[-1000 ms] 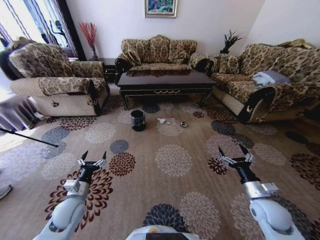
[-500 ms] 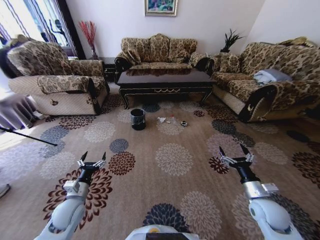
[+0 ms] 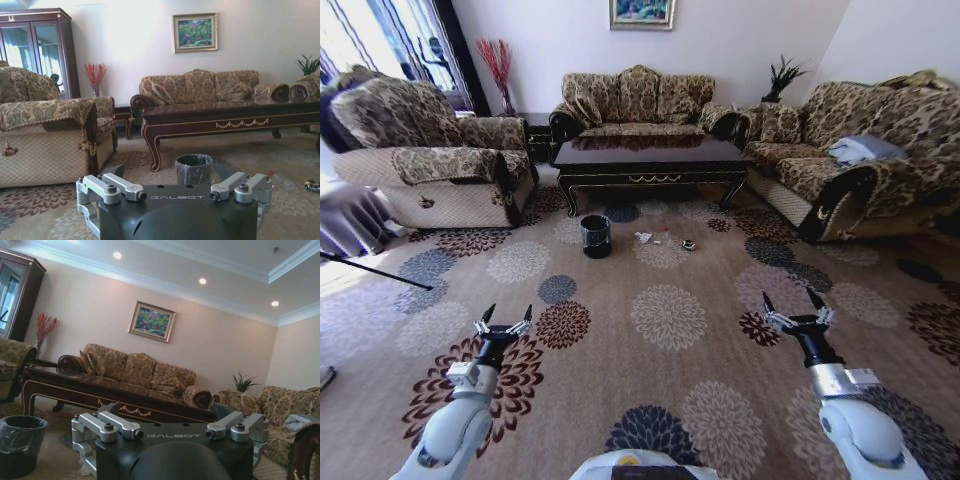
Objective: Move to the front of the table and pick up the trash from the floor, then place it into the trash bin.
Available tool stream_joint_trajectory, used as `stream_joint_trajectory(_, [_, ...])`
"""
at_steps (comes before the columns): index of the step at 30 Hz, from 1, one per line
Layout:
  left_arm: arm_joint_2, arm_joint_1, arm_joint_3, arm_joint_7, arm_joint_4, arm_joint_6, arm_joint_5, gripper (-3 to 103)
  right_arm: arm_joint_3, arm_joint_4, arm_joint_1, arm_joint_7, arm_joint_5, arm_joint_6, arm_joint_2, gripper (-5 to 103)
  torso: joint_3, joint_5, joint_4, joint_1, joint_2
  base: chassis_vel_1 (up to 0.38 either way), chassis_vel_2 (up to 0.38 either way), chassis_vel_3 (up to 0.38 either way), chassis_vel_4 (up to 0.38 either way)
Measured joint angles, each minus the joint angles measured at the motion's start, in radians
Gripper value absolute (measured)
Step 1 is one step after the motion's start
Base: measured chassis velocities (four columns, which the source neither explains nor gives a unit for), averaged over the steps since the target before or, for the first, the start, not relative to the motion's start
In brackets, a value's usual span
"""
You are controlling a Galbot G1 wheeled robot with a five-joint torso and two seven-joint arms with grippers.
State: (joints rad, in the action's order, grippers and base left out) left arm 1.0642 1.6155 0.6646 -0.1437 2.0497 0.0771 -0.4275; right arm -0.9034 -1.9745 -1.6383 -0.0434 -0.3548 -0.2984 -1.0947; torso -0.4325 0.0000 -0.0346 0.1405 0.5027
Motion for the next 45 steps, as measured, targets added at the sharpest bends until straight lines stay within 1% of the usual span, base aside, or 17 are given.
stream_joint_trajectory(1, [-0.001, 0.0, -0.001, 0.0, 0.0, -0.001, 0.0, 100, 0.0, 0.011, 0.009, 0.015, 0.025, -0.007, 0.002, 100, 0.005, 0.0002, 0.0001, -0.003, -0.008, 0.0, 0.0, 0.0, 0.0])
stream_joint_trajectory(4, [-0.004, 0.001, -0.007, -0.001, -0.004, -0.001, 0.001, 100, -0.001, 0.016, 0.013, 0.024, 0.03, -0.009, 0.009, 100, 0.012, 0.0001, 0.0002, -0.007, -0.019, 0.0, 0.0, 0.0, 0.0])
stream_joint_trajectory(6, [-0.007, 0.0, -0.015, -0.004, -0.007, -0.002, 0.001, 100, -0.005, 0.014, 0.013, 0.026, 0.015, -0.009, 0.011, 100, 0.018, 0.0001, 0.0001, -0.011, -0.029, 0.0, 0.0, 0.0, 0.0])
stream_joint_trajectory(8, [-0.007, 0.0, -0.018, -0.005, -0.007, -0.003, 0.002, 100, -0.005, 0.015, 0.013, 0.026, 0.013, -0.009, 0.011, 100, 0.019, 0.0001, 0.0, -0.012, -0.03, 0.0, 0.0, 0.0, 0.0])
stream_joint_trajectory(9, [-0.007, -0.002, -0.027, -0.011, -0.008, -0.007, 0.006, 100, -0.007, 0.021, 0.014, 0.026, 0.008, -0.01, 0.011, 100, 0.023, -0.0001, 0.0, -0.015, -0.039, 0.0, 0.0, 0.0, 0.0])
stream_joint_trajectory(13, [-0.002, -0.004, -0.037, -0.015, -0.009, -0.011, 0.014, 100, -0.009, 0.034, 0.016, 0.012, 0.005, -0.017, 0.012, 100, 0.032, 0.0001, -0.0001, -0.02, -0.052, 0.0, 0.0, 0.0, 0.0])
stream_joint_trajectory(16, [0.001, 0.002, -0.029, -0.015, -0.009, -0.011, 0.015, 100, 0.001, 0.033, 0.017, -0.024, -0.023, -0.019, 0.013, 100, 0.043, 0.0001, 0.0, -0.025, -0.069, 0.0, 0.0, 0.0, 0.0])
stream_joint_trajectory(23, [0.001, 0.003, -0.02, -0.015, -0.023, -0.004, 0.014, 100, 0.012, 0.029, 0.031, -0.046, -0.031, -0.02, 0.023, 100, 0.058, 0.0, 0.0003, -0.034, -0.093, 0.0, 0.0, 0.0, 0.0])
stream_joint_trajectory(25, [0.002, 0.001, -0.02, -0.017, -0.02, -0.005, 0.014, 100, 0.01, 0.031, 0.027, -0.068, -0.045, -0.02, 0.023, 100, 0.066, 0.0, 0.0001, -0.039, -0.105, 0.0, 0.0, 0.0, 0.0])
stream_joint_trajectory(27, [0.002, 0.001, -0.02, -0.017, -0.02, -0.005, 0.014, 100, 0.01, 0.031, 0.025, -0.075, -0.049, -0.02, 0.023, 100, 0.067, 0.0, 0.0001, -0.04, -0.107, 0.0, 0.0, 0.0, 0.0])
stream_joint_trajectory(29, [0.002, 0.001, -0.02, -0.017, -0.019, -0.005, 0.014, 100, 0.004, 0.031, 0.01, -0.138, -0.08, -0.018, 0.016, 100, 0.074, 0.0, -0.0002, -0.045, -0.119, 0.0, 0.0, 0.0, 0.0])
stream_joint_trajectory(32, [0.0, 0.0, -0.021, -0.017, -0.021, -0.006, 0.013, 100, 0.003, 0.033, 0.009, -0.15, -0.065, -0.025, 0.011, 100, 0.081, 0.0, 0.0, -0.049, -0.13, 0.0, 0.0, 0.0, 0.0])
stream_joint_trajectory(36, [-0.005, -0.007, -0.023, -0.017, -0.022, -0.01, 0.011, 100, 0.004, 0.039, 0.013, -0.143, -0.053, -0.023, 0.01, 100, 0.09, 0.0, 0.0001, -0.053, -0.143, 0.0, 0.0, 0.0, 0.0])
stream_joint_trajectory(37, [-0.007, -0.01, -0.025, -0.017, -0.021, -0.013, 0.009, 100, 0.005, 0.04, 0.015, -0.126, -0.049, -0.005, 0.01, 100, 0.094, 0.0, 0.0, -0.055, -0.15, 0.0, 0.0, 0.0, 0.0])
stream_joint_trajectory(40, [-0.012, -0.011, -0.025, -0.017, -0.018, -0.015, 0.004, 100, 0.008, 0.047, 0.021, -0.096, -0.048, 0.013, 0.009, 100, 0.102, 0.0001, 0.0, -0.058, -0.161, 0.0, 0.0, 0.0, 0.0])
stream_joint_trajectory(45, [-0.017, -0.012, -0.025, -0.017, -0.019, -0.016, 0.001, 100, 0.011, 0.059, 0.034, -0.064, -0.036, 0.017, 0.006, 100, 0.116, 0.0001, 0.0001, -0.064, -0.181, 0.0, 0.0, 0.0, 0.0])
